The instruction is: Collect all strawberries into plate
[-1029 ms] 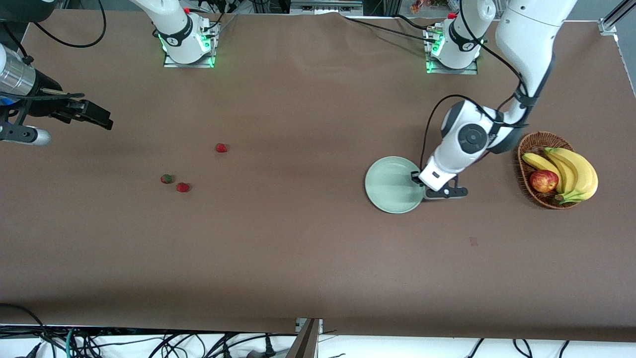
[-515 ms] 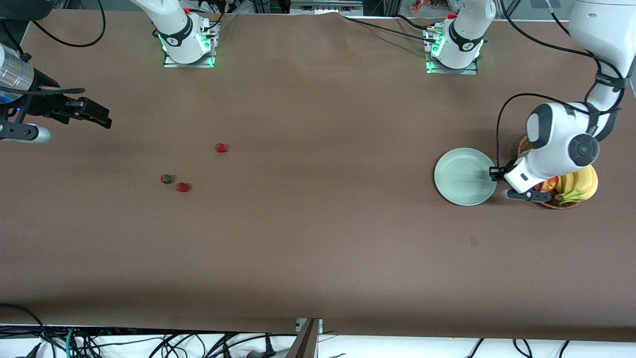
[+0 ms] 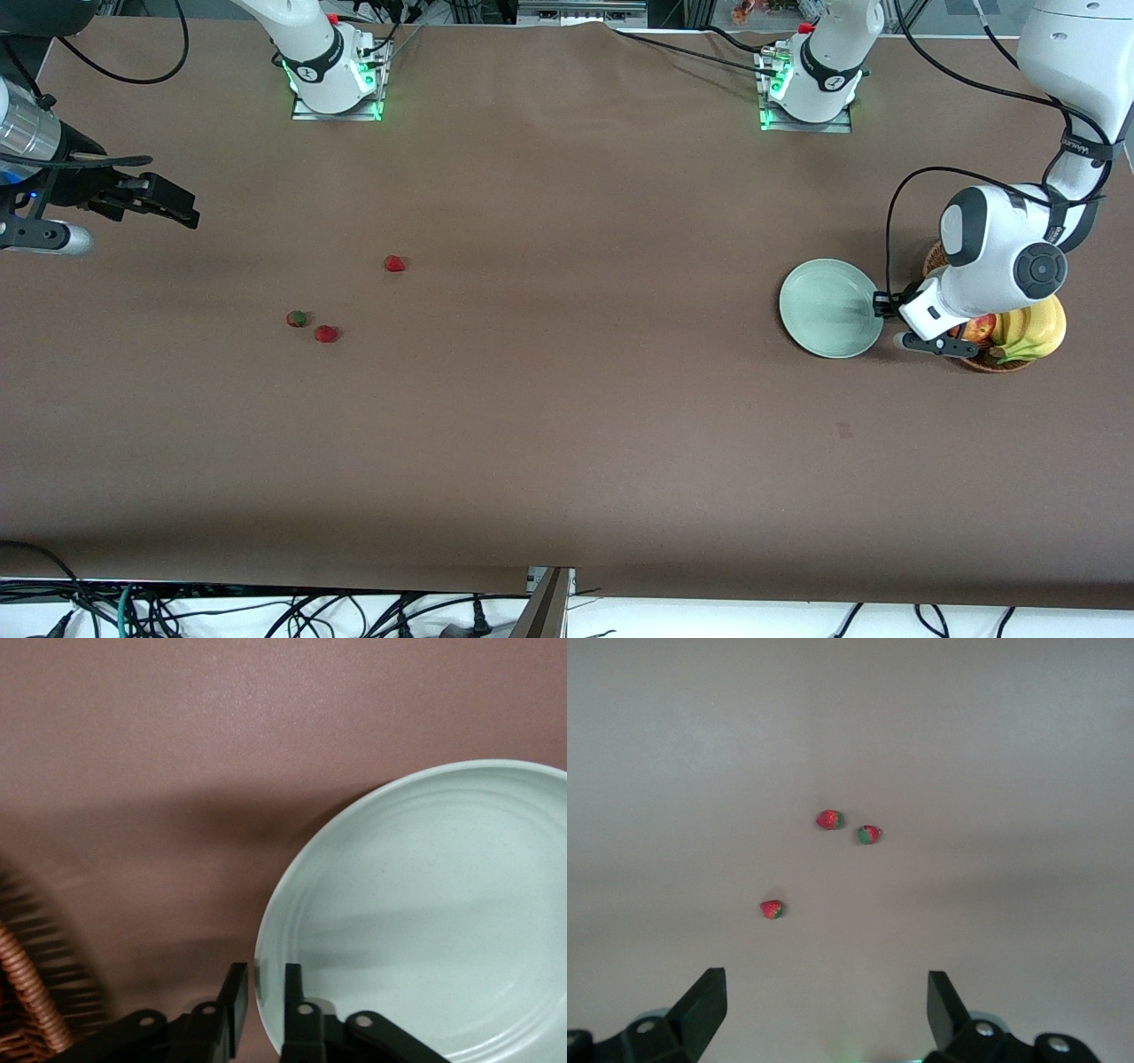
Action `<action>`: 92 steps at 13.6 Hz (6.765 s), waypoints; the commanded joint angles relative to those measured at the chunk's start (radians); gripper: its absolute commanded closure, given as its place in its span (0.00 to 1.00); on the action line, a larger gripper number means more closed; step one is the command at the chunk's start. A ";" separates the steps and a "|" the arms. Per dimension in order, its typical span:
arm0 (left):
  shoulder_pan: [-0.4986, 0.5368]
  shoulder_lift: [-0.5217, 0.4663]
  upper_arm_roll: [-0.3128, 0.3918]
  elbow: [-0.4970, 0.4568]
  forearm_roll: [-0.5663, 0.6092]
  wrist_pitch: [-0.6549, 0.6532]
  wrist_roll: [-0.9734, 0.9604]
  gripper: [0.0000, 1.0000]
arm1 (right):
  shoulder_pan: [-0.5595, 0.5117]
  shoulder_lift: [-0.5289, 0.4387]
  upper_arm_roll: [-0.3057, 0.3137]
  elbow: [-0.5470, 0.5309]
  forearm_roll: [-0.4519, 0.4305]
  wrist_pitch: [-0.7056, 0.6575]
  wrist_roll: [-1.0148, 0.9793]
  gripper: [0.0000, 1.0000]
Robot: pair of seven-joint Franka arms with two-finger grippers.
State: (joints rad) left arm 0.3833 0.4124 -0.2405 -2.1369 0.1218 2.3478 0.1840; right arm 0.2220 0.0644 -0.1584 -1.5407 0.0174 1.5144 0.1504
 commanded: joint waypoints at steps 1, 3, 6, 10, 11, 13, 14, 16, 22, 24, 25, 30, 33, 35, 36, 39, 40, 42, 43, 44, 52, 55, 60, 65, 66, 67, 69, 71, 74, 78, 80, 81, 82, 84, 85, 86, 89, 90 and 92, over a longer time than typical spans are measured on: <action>0.000 -0.038 -0.010 0.049 0.036 -0.082 0.023 0.00 | -0.006 -0.015 0.007 -0.006 -0.014 -0.005 -0.023 0.00; -0.007 -0.064 -0.014 0.162 0.035 -0.251 0.046 0.00 | -0.006 -0.015 0.007 -0.006 -0.014 -0.005 -0.023 0.00; -0.004 -0.202 -0.065 0.224 0.021 -0.361 0.037 0.00 | -0.006 -0.015 0.007 -0.006 -0.013 -0.005 -0.023 0.00; -0.007 -0.339 -0.128 0.328 0.001 -0.580 0.028 0.00 | -0.006 -0.015 0.008 -0.009 -0.008 -0.005 -0.023 0.00; -0.007 -0.336 -0.132 0.400 -0.016 -0.655 0.029 0.00 | -0.006 -0.015 0.010 -0.012 -0.007 -0.007 -0.023 0.00; -0.014 -0.339 -0.132 0.472 -0.057 -0.718 0.029 0.00 | -0.004 -0.015 0.013 -0.021 -0.002 -0.008 -0.023 0.00; -0.050 -0.339 -0.119 0.495 -0.063 -0.741 0.028 0.00 | -0.004 -0.012 0.028 -0.025 -0.002 -0.007 -0.022 0.00; -0.172 -0.351 -0.013 0.503 -0.065 -0.771 0.028 0.00 | -0.003 -0.011 0.043 -0.054 -0.002 0.006 -0.021 0.00; -0.391 -0.376 0.181 0.506 -0.117 -0.795 -0.053 0.00 | -0.003 -0.018 0.074 -0.203 0.029 0.099 -0.015 0.00; -0.411 -0.376 0.205 0.514 -0.148 -0.794 -0.100 0.00 | -0.001 -0.018 0.083 -0.293 0.032 0.188 -0.002 0.00; -0.411 -0.377 0.207 0.528 -0.149 -0.798 -0.101 0.00 | -0.001 -0.020 0.094 -0.346 0.048 0.240 0.009 0.00; -0.403 -0.377 0.198 0.534 -0.149 -0.809 -0.133 0.00 | -0.001 0.001 0.195 -0.629 0.055 0.594 0.165 0.00; -0.402 -0.377 0.196 0.532 -0.151 -0.812 -0.143 0.00 | 0.002 0.082 0.246 -0.677 0.055 0.708 0.256 0.00; -0.402 -0.377 0.196 0.531 -0.151 -0.824 -0.141 0.00 | 0.004 0.136 0.249 -0.680 0.055 0.746 0.276 0.00; -0.402 -0.377 0.196 0.531 -0.152 -0.825 -0.141 0.00 | 0.007 0.158 0.249 -0.688 0.055 0.769 0.278 0.01; -0.402 -0.379 0.195 0.531 -0.153 -0.829 -0.143 0.00 | 0.010 0.207 0.249 -0.716 0.055 0.840 0.279 0.01; -0.402 -0.379 0.196 0.531 -0.153 -0.831 -0.141 0.00 | 0.010 0.221 0.249 -0.731 0.055 0.865 0.290 0.01; -0.402 -0.379 0.195 0.532 -0.153 -0.831 -0.143 0.00 | 0.011 0.227 0.284 -0.778 0.055 0.920 0.348 0.01; -0.402 -0.379 0.194 0.532 -0.153 -0.829 -0.143 0.00 | 0.011 0.232 0.292 -0.786 0.055 0.925 0.372 0.01; -0.402 -0.379 0.196 0.534 -0.153 -0.829 -0.143 0.00 | 0.013 0.238 0.295 -0.786 0.055 0.926 0.379 0.02; -0.400 -0.369 0.196 0.546 -0.148 -0.829 -0.140 0.00 | 0.019 0.271 0.296 -0.814 0.055 0.990 0.382 0.25; -0.402 -0.371 0.196 0.551 -0.139 -0.825 -0.140 0.00 | 0.019 0.275 0.296 -0.823 0.053 1.009 0.379 0.48; -0.402 -0.366 0.194 0.566 -0.142 -0.825 -0.138 0.00 | 0.019 0.261 0.296 -0.803 0.053 1.003 0.382 0.77; -0.403 -0.366 0.194 0.568 -0.139 -0.825 -0.136 0.00 | 0.063 0.290 0.304 -0.591 0.055 0.905 0.474 0.77; -0.403 -0.366 0.194 0.568 -0.139 -0.825 -0.136 0.00 | 0.085 0.340 0.304 -0.481 0.056 0.847 0.532 0.77; -0.405 -0.366 0.194 0.568 -0.139 -0.825 -0.138 0.00 | 0.115 0.389 0.307 -0.384 0.058 0.802 0.598 0.77; -0.408 -0.366 0.194 0.569 -0.139 -0.825 -0.138 0.00 | 0.198 0.492 0.307 -0.212 0.058 0.787 0.745 0.76; -0.406 -0.366 0.194 0.569 -0.139 -0.823 -0.136 0.00 | 0.267 0.578 0.307 -0.087 0.059 0.797 0.887 0.76; -0.406 -0.366 0.194 0.568 -0.140 -0.826 -0.143 0.00 | 0.390 0.713 0.307 0.104 0.056 0.832 1.131 0.74; -0.402 -0.366 0.196 0.552 -0.145 -0.829 -0.153 0.00 | 0.508 0.791 0.306 0.136 0.052 1.018 1.323 0.61; -0.400 -0.366 0.195 0.543 -0.142 -0.825 -0.153 0.00 | 0.554 0.802 0.296 0.134 0.044 1.058 1.380 0.52; -0.402 -0.366 0.194 0.537 -0.142 -0.821 -0.153 0.00 | 0.560 0.799 0.295 0.128 0.042 1.052 1.384 0.47; -0.403 -0.366 0.194 0.523 -0.142 -0.812 -0.153 0.00 | 0.559 0.795 0.290 0.117 0.041 1.043 1.382 0.23; -0.412 -0.366 0.193 0.477 -0.142 -0.771 -0.153 0.00 | 0.556 0.782 0.257 0.122 0.041 0.966 1.367 0.01; -0.414 -0.366 0.193 0.457 -0.142 -0.751 -0.153 0.00 | 0.551 0.760 0.238 0.122 0.038 0.917 1.356 0.01; -0.415 -0.366 0.191 0.441 -0.145 -0.733 -0.153 0.00 | 0.547 0.727 0.212 0.122 0.032 0.838 1.317 0.01; -0.437 -0.365 0.178 0.376 -0.149 -0.664 -0.159 0.00 | 0.427 0.625 0.174 0.122 0.052 0.543 1.026 0.01; -0.437 -0.365 0.150 0.346 -0.149 -0.627 -0.190 0.00 | 0.386 0.606 0.174 0.120 0.052 0.476 0.949 0.01; -0.437 -0.350 0.066 0.283 -0.149 -0.534 -0.312 0.00 | 0.314 0.578 0.165 0.116 0.049 0.370 0.777 0.01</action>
State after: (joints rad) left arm -0.0435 0.0628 -0.1122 -1.7886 -0.0123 1.7352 -0.0283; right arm 0.5979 0.6782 -0.0030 -1.3979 0.0613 1.9618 1.0637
